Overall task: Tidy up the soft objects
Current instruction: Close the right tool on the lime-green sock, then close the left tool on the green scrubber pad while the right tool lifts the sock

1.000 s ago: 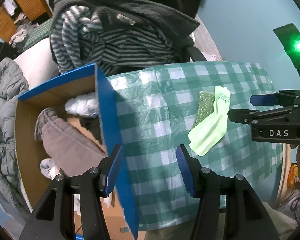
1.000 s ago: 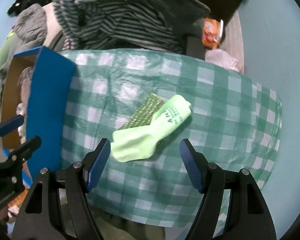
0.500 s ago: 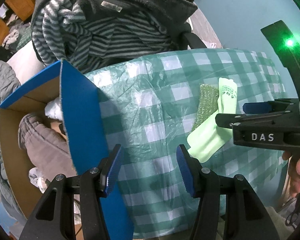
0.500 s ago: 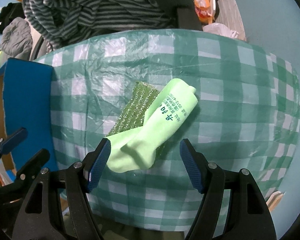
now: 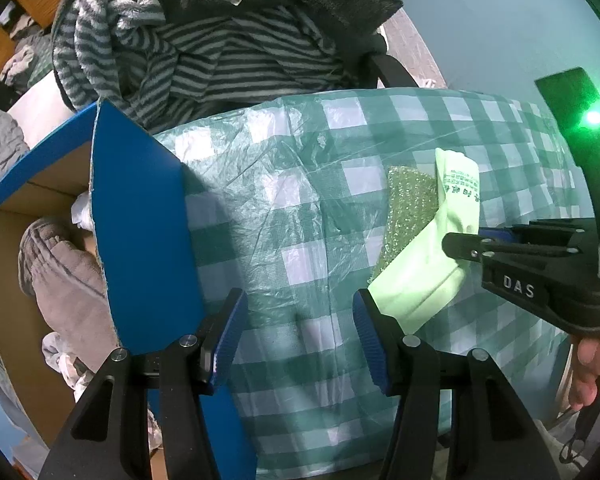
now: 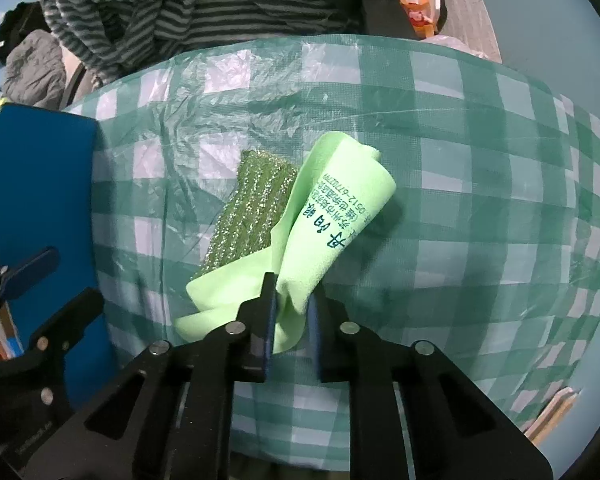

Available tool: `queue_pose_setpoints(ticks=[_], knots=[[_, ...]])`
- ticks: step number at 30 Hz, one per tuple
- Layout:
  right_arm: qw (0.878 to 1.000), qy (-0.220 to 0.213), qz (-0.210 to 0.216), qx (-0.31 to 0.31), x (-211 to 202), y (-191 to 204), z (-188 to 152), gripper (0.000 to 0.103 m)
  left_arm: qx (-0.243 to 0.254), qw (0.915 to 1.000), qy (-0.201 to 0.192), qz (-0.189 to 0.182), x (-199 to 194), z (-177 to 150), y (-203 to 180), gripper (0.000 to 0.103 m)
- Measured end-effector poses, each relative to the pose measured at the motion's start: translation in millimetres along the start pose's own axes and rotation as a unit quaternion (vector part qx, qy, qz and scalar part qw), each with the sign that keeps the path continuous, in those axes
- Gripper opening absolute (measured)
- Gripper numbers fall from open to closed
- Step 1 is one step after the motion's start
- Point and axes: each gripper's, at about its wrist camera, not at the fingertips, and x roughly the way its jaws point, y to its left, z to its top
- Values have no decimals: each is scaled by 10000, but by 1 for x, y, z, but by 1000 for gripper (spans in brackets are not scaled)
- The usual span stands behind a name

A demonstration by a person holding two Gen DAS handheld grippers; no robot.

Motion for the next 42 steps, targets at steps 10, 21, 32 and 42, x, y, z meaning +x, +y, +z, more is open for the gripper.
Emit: queue_pose_setpoints(ticks=[10,21,32,42], knots=[[9998,-174,-6,-84,-19,-16,-11,10,88,9999,105,-4,7,3,-11,57],[9995,-260,-141,-54,-36,-53,-27,10,212,9996,203,-27,11,8,-32,61],[9984,-139,-525,-121,-34,-101,-32,10,199,9993,288,-136,19,17,-69,74],[9991,-187,-377,-99,-25,-122,-25,54,-813,9945,465,-460,39,29,-86,78]])
